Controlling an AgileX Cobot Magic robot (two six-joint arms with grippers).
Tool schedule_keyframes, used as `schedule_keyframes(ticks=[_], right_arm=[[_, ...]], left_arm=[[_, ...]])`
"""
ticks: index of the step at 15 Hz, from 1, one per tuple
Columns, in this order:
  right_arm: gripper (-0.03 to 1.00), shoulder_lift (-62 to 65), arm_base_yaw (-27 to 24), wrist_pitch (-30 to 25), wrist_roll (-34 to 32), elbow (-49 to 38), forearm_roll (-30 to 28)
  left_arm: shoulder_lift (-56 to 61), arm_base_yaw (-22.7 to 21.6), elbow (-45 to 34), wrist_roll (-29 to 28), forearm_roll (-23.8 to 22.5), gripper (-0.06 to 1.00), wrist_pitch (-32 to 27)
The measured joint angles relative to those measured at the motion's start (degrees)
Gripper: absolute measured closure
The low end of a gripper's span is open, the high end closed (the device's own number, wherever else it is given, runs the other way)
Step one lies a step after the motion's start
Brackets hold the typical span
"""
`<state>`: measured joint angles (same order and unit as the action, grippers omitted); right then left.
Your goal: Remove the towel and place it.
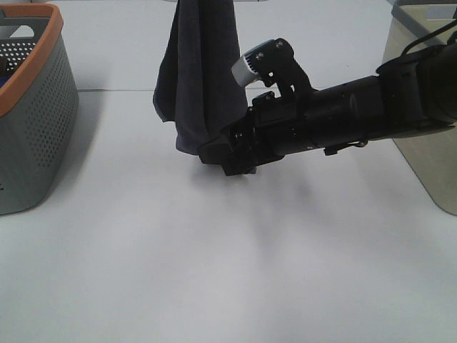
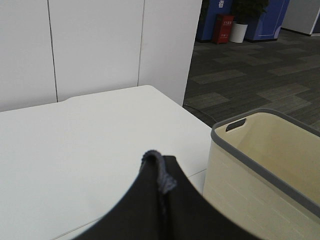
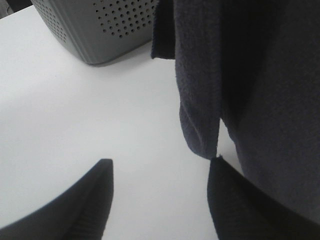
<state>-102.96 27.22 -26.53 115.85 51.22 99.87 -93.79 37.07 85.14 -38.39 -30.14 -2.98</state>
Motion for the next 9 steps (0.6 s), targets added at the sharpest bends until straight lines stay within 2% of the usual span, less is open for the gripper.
schedule_keyframes(ticks=[4,9], right_arm=[[0.39,-5.0,0.0,1.9,-0.3,4.1,0.0],[0.39,-9.1,0.0,1.5,-4.1,9.2,0.1]], left_arm=[[0.0,0.0,0.0,0.0,0.0,0.94,0.0],[0.0,0.0,0.0,0.0,0.0,0.94,0.3]])
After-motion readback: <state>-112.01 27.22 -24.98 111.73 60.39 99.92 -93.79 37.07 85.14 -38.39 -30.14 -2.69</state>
